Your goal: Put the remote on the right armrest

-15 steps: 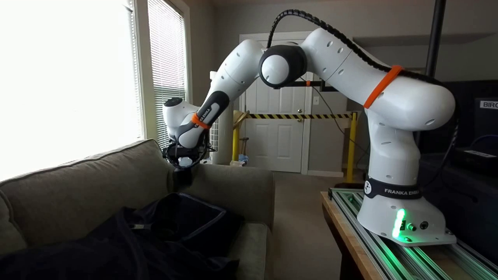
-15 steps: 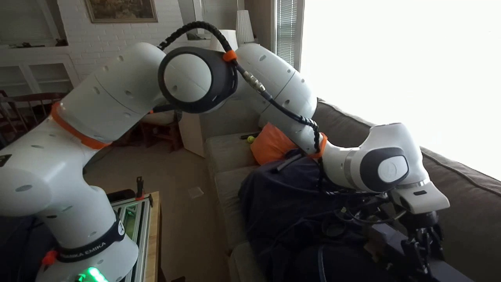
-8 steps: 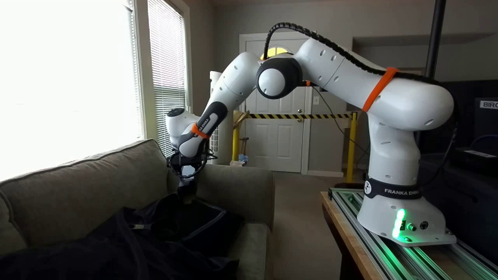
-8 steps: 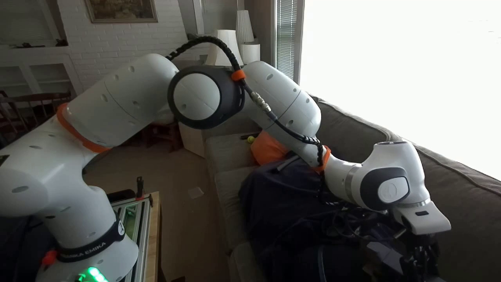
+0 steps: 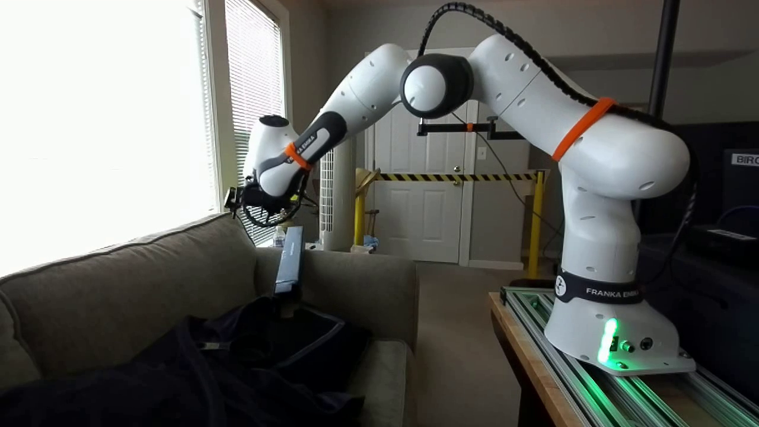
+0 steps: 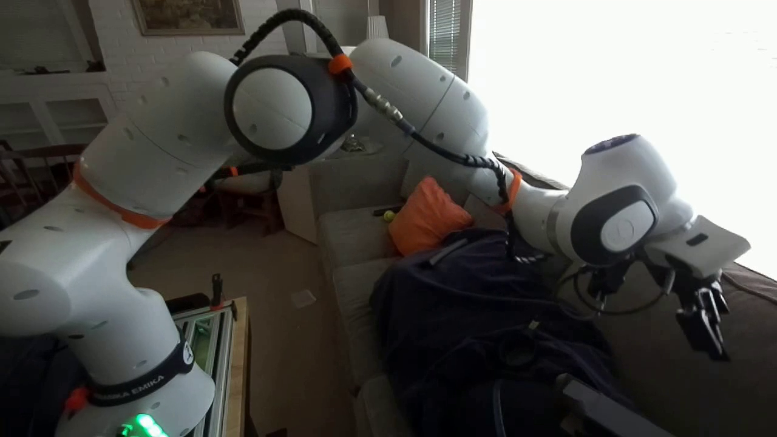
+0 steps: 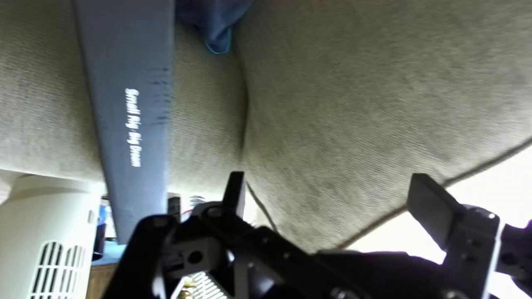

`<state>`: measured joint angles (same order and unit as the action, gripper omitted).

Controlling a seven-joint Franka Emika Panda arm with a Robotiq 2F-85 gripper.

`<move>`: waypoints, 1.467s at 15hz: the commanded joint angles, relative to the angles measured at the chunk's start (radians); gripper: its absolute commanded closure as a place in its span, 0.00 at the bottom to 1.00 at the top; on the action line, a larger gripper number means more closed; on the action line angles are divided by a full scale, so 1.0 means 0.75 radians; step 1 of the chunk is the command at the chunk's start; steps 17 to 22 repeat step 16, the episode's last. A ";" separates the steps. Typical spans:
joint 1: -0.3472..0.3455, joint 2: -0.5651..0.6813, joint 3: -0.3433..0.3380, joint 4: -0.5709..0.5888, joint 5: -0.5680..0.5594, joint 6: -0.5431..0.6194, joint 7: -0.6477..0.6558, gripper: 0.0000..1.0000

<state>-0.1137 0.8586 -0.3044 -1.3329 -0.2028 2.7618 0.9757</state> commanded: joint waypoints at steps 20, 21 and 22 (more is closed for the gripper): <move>-0.298 -0.535 0.684 -0.461 0.688 -0.188 -1.295 0.00; -0.298 -0.535 0.684 -0.461 0.688 -0.188 -1.295 0.00; -0.298 -0.535 0.684 -0.461 0.688 -0.188 -1.295 0.00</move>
